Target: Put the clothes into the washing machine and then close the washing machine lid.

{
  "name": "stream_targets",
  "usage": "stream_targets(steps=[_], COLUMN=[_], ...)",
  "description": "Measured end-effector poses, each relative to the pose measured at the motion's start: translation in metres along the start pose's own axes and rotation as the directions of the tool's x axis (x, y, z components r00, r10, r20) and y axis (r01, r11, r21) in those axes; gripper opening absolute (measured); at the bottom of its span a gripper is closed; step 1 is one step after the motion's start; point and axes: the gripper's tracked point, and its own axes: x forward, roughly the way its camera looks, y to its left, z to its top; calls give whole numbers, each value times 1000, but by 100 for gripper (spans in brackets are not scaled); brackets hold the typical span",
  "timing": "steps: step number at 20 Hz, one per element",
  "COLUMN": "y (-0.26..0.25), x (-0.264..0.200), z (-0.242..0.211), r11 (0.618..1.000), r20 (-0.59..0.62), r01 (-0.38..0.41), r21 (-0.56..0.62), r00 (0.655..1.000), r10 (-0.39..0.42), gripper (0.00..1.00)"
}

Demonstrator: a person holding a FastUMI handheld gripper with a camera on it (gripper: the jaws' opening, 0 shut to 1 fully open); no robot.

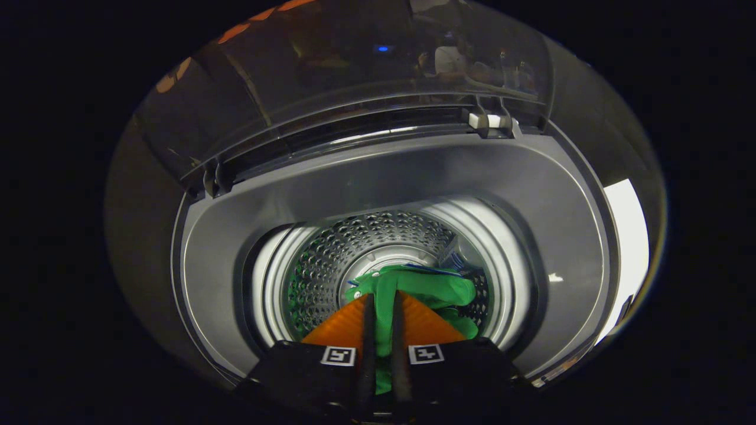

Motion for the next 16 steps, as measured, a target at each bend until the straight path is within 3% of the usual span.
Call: stream_targets(steps=[2,6,12,16], y=[-1,0,0,5], x=[-9,-32,-68,-102], z=[10,21,31,44], r11=[1000,999,996,994], r20=[42,86,144,196], r01=[16,34,91,102], r21=[-10,4,17,33], r00=[999,996,985,975], r10=[-16,-34,-92,-107], gripper=[31,41,100,100])
